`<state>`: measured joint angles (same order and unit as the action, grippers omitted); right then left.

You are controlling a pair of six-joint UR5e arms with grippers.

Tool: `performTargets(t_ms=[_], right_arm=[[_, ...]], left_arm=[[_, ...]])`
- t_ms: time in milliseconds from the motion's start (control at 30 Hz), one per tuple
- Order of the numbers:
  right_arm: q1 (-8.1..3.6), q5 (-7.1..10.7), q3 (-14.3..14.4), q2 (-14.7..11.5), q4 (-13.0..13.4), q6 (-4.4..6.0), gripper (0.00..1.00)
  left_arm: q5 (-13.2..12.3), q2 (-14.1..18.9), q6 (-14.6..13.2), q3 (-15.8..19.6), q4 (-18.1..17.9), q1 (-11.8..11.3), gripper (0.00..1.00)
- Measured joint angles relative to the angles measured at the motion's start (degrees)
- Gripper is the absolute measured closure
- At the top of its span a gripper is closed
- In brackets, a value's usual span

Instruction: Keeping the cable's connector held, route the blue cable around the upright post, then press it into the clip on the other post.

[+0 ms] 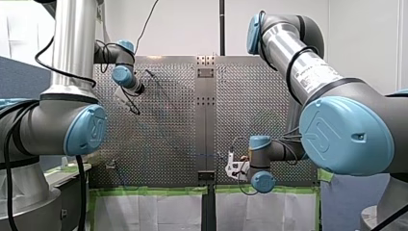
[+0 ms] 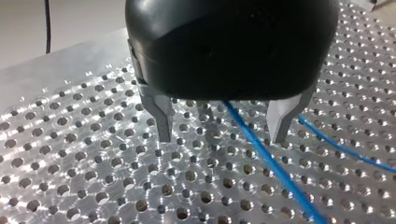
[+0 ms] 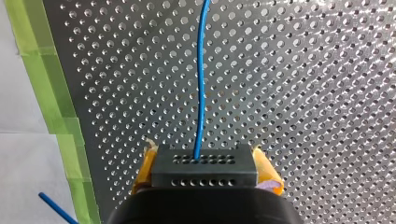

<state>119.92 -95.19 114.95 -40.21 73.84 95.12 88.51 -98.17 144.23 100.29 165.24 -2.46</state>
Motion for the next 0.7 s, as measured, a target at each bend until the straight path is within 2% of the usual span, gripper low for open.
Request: performTargets(t_ms=[467,700], right_arm=[[-0.18,0.00,-0.01,0.01,0.00,0.09,1.00],[-0.37,0.07,-0.01,0.03,0.00,0.09,1.00]], left_arm=[[1.71,1.78,-0.17,0.23,0.76,-0.27,0.00],[1.67,3.01,-0.23,0.86,0.89,-0.24,0.00]])
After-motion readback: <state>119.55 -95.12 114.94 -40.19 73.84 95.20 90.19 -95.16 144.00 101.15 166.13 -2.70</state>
